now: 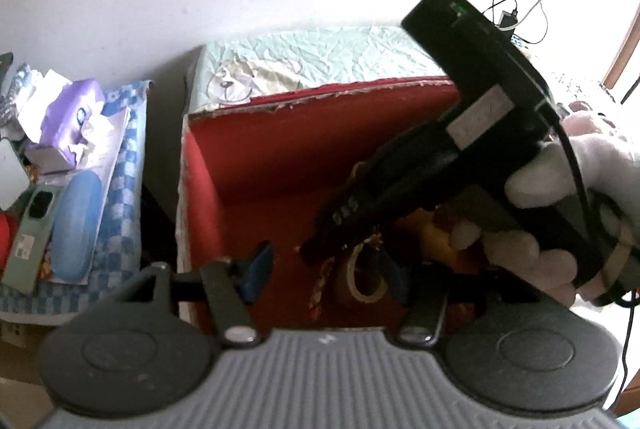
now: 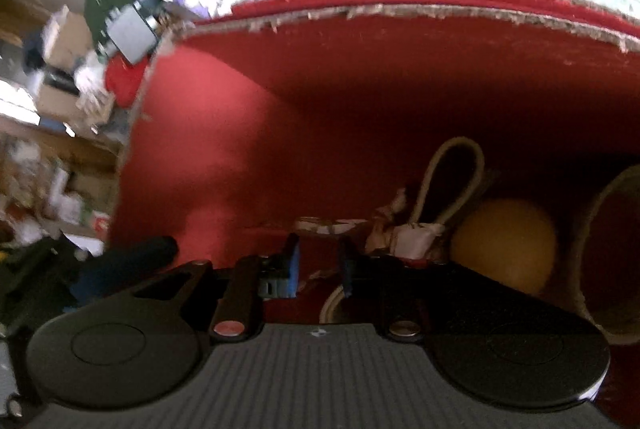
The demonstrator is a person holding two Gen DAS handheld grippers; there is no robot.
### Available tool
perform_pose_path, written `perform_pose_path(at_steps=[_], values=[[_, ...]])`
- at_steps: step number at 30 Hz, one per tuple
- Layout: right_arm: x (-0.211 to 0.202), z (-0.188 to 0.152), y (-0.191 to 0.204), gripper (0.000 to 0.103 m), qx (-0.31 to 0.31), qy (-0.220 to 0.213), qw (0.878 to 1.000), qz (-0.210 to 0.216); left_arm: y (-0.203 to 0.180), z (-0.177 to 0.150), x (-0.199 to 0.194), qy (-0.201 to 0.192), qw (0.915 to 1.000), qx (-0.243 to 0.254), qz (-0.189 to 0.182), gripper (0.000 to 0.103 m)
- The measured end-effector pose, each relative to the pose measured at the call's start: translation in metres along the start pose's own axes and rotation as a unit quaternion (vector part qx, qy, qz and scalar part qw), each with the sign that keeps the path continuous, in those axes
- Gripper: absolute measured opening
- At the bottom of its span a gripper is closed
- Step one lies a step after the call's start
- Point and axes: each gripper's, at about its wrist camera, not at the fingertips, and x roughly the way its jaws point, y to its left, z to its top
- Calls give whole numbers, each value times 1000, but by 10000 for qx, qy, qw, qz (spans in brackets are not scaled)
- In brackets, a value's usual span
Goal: Organize objects
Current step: 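Open the right gripper and withdraw it up out of the red box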
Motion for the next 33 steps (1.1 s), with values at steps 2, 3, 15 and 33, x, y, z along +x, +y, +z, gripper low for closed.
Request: perform_pose_path(at_steps=[2,3,15,33], values=[[-5,-1,2,14,-187,92,9997,-102,0,2,3,34,10000,-38,27,63],[-8,-1,-1,14,-161,159,9997,-123,1,4,4,54,10000,-64,29,64],[-31,-19,-35,17,529,-427,9977,67,-7,6,8,98,9999,109,89,74],[-54,-44,-42,26,595,-1427,9874,-350,-11,10,25,326,9982,69,504,79]])
